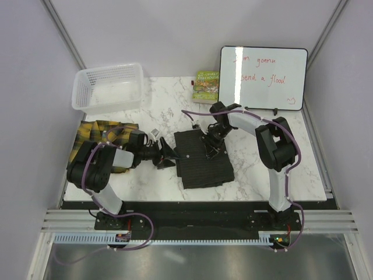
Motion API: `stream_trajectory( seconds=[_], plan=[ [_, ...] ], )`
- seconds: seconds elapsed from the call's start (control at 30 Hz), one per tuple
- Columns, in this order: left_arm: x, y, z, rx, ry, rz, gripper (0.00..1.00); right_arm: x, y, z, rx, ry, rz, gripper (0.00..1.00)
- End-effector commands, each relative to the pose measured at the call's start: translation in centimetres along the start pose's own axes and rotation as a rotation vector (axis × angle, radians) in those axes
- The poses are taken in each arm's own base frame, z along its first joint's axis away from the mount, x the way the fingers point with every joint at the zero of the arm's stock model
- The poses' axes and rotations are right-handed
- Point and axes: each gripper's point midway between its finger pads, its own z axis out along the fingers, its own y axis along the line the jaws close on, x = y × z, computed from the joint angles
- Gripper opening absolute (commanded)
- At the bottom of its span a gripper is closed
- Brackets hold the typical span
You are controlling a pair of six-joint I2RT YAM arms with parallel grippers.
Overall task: Fold and stack the long sleeve shirts
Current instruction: Fold the shirt
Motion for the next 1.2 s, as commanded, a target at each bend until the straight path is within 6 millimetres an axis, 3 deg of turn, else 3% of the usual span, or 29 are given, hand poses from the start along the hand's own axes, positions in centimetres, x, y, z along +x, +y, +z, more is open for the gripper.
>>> stream_trajectory(
  seconds=[0.0,0.33,0.5,0.63,0.67,0.77,0.83,1.0,1.03,1.07,1.1,1.13,1.17],
  plan=[
    [-0.2,0.3,1.9,-0.004,-0.009,0.012,0.71,-0.8,-0.8,0.8,0.033,-0.020,0.001,0.37],
    [0.0,0.8,4.3,0.003,0.017,0.004,0.70,-0.9,-1.2,2.0,0.041,-0.007,0.013,0.36],
    [-0.1,0.5,4.9,0.007,0.019,0.017,0.63,-1.2,-1.0,2.3,0.034,-0.016,0.018,0.36],
    [-0.1,-0.6,4.5,0.014,0.038,0.037,0.40,-1.6,-0.6,2.3,0.020,-0.033,0.032,0.36],
    [-0.2,-1.0,4.3,0.011,0.043,0.050,0.25,-1.8,-0.5,2.2,0.017,-0.039,0.033,0.36],
    [-0.6,-2.2,2.9,-0.032,0.052,0.113,0.02,-2.5,-0.3,0.7,0.003,-0.088,0.082,0.37],
    [-0.8,-3.1,1.9,-0.061,0.081,0.153,0.02,-2.8,-0.5,-0.8,-0.003,-0.122,0.125,0.39],
    [-1.4,-2.5,-0.5,-0.223,0.175,0.256,0.02,-2.3,-0.3,-4.8,0.011,-0.176,0.160,0.42],
    [-2.5,-3.5,-0.8,-0.233,0.162,0.302,0.02,-2.1,-0.2,-5.2,0.013,-0.180,0.158,0.43],
    [-2.0,-3.5,-1.9,-0.276,0.189,0.305,0.02,-1.8,-0.2,-5.6,0.014,-0.182,0.161,0.43],
    [-2.6,-3.2,-2.4,-0.318,0.181,0.373,0.02,-1.4,-0.2,-6.6,0.025,-0.192,0.169,0.43],
    [-3.9,-4.5,-2.8,-0.328,0.155,0.431,0.02,-1.1,-0.3,-7.1,0.031,-0.197,0.164,0.44],
    [-3.9,-4.3,-4.0,-0.396,0.166,0.445,0.02,-0.7,-0.4,-7.9,0.040,-0.213,0.171,0.44]
  ],
)
